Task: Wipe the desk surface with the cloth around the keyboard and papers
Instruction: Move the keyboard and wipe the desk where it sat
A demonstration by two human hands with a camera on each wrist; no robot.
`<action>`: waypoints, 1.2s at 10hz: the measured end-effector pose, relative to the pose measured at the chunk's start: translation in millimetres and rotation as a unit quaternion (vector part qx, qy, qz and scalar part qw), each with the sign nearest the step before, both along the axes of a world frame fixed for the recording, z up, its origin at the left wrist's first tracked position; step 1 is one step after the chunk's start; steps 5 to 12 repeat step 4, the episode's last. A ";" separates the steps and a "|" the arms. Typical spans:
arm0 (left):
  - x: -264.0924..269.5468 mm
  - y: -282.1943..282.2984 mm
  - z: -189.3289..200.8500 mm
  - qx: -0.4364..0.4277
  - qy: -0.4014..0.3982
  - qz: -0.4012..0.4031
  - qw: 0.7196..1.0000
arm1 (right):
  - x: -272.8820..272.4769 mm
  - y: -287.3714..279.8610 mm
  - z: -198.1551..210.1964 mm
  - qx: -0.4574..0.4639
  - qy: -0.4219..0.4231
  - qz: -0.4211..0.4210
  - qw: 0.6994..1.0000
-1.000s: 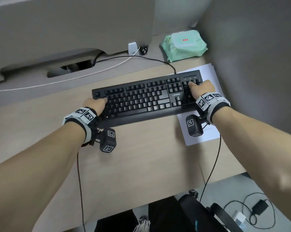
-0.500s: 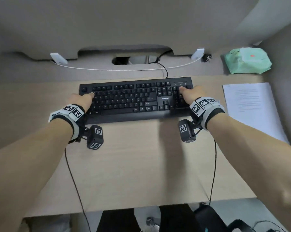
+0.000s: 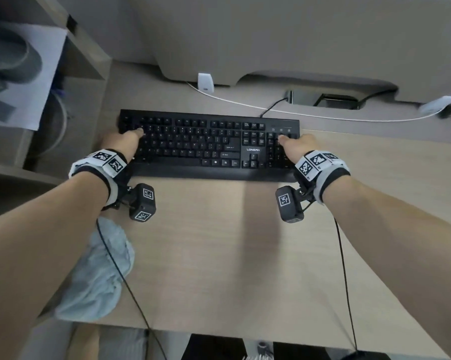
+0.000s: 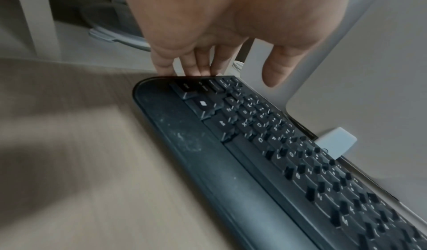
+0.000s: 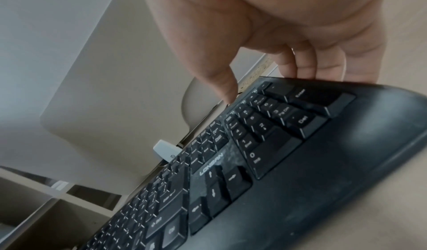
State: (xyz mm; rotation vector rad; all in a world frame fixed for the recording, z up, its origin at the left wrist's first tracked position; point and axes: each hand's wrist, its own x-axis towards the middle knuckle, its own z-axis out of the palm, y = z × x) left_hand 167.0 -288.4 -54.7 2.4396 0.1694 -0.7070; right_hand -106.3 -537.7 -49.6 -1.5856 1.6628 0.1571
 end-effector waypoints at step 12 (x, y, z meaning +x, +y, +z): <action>-0.8 4.2 1.6 -0.031 -0.003 -0.081 0.996 | 13.8 16.4 19.5 -0.010 0.047 0.035 0.998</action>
